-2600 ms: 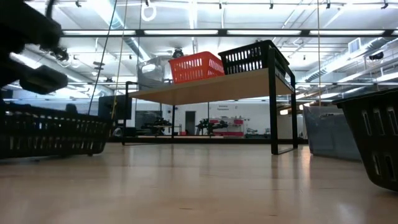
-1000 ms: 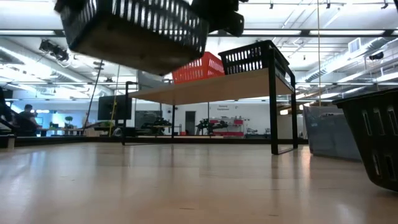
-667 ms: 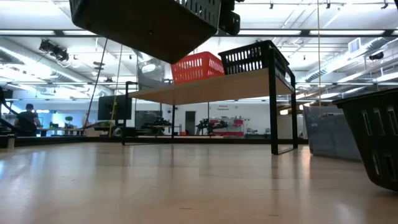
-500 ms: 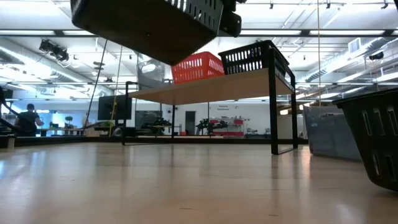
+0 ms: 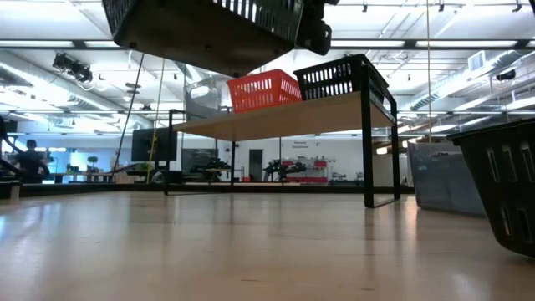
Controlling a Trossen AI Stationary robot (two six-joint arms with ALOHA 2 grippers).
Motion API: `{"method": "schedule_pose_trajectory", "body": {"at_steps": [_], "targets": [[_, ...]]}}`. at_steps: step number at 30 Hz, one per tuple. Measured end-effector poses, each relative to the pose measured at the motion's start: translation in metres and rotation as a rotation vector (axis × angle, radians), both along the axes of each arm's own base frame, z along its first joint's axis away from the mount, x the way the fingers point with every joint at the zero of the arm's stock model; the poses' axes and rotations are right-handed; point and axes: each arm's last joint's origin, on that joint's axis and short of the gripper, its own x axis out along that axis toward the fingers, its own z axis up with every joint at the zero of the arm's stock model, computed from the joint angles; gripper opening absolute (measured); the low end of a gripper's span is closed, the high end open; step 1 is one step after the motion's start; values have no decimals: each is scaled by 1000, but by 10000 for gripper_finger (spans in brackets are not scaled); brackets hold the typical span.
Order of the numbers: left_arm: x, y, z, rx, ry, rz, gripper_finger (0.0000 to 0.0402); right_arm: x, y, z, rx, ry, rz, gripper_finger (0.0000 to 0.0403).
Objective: Stack baskets on shelf by color
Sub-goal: Stack the top black basket on top of the other black basket on the shelf
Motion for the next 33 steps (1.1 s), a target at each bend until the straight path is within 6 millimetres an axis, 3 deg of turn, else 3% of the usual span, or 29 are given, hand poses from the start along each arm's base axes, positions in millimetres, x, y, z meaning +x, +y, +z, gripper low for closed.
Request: {"method": "schedule_pose_trajectory", "body": {"at_steps": [7, 13, 15, 26, 33], "targets": [[-1, -1, 1, 19, -22, 8, 15, 0, -1, 0, -60, -13, 25, 146], [1, -3, 2, -18, -51, 40, 42, 1, -2, 0, -102, -24, 42, 33], [2, -3, 2, -35, -62, 52, 56, 1, -3, 0, -114, -26, 55, 13], [6, -5, 8, -38, -133, 79, 143, -3, -2, -3, -133, 20, 82, 10], [6, -3, 35, -6, -212, 122, 176, -5, -1, 6, -133, 18, 99, 10]]}}
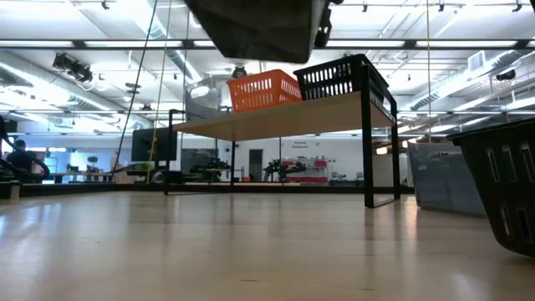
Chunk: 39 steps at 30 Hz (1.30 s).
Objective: Stack baskets on shelf by color
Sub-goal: Stack the top black basket on top of the other black basket on the shelf
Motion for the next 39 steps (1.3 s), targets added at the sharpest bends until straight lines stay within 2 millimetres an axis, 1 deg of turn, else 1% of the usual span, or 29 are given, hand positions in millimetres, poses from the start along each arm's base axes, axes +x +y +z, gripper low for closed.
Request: {"method": "schedule_pose_trajectory", "body": {"at_steps": [4, 6, 9, 13, 15, 17, 20, 24, 28, 31, 34, 39], "targets": [[-5, -3, 29, -28, -82, 26, 181, -1, -2, 1, -10, 13, -11, 10], [-9, -3, 39, -55, -107, 62, 178, -4, -2, 6, -8, 11, -11, 10], [-12, -1, 47, -112, -122, 137, 169, -10, -4, 28, -5, -25, -6, 10], [-16, 4, 42, -148, -75, 231, 154, -24, -14, 65, -24, -82, -38, 10], [-16, 7, 35, -157, -61, 272, 145, -33, -22, 85, -25, -116, -60, 10], [-14, 9, 23, -143, -38, 302, 136, -43, -31, 101, -33, -142, -91, 10], [-14, 11, 7, -118, -18, 332, 124, -57, -46, 114, -50, -144, -140, 10], [-10, 13, -16, -107, -16, 354, 115, -75, -68, 118, -72, -71, -203, 10], [-4, 15, -34, -108, -27, 357, 114, -86, -89, 115, -98, 27, -255, 10], [0, 16, -46, -130, -47, 359, 114, -92, -103, 114, -120, 70, -276, 10], [3, 16, -56, -172, -46, 352, 114, -97, -119, 116, -138, 70, -302, 10], [9, 11, -68, -272, -96, 333, 114, -106, -150, 118, -144, 82, -395, 10]]}}
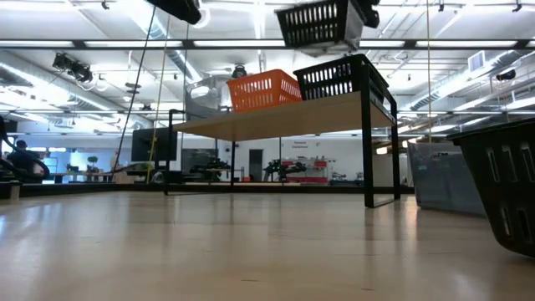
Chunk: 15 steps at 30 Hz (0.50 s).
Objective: Stack baskets on shelf by color
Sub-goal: Stack the top black basket on top of the other black basket on the shelf
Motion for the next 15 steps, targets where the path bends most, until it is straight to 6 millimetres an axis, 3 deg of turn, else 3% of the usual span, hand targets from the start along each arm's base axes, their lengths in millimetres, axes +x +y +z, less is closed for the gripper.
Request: {"method": "schedule_pose_trajectory", "body": {"at_steps": [7, 15], "targets": [[2, -2, -15, -71, -63, 20, 113, -12, -33, -6, 97, 28, -43, 10], [0, -2, -20, -103, -62, 44, 112, -12, -37, -20, 158, 56, 26, 10]]}}
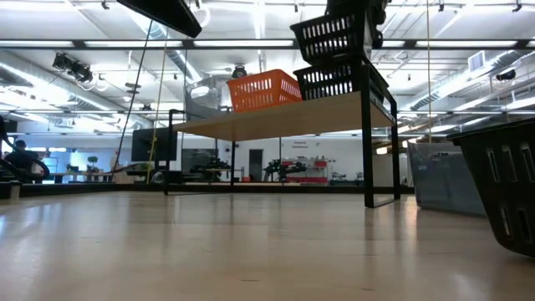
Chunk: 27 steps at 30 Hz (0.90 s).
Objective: Stack baskets on shelf by color
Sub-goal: Stack the top black basket on top of the other black basket on the shelf
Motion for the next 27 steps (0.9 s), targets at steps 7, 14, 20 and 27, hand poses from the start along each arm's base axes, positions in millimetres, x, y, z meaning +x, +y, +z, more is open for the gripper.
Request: {"method": "schedule_pose_trajectory", "body": {"at_steps": [7, 14, 20, 27], "targets": [[0, -3, 1, -23, -11, -8, 112, 1, -13, -18, 21, 19, -53, 10], [-3, -7, 1, -40, -13, -12, 110, -8, -27, -23, 62, -27, -171, 10], [-3, -7, 1, -42, -14, -8, 110, -17, -25, -26, 88, -27, -236, 10], [-2, -6, 1, -37, -22, 2, 110, -24, -18, -44, 116, -18, -274, 10]]}}
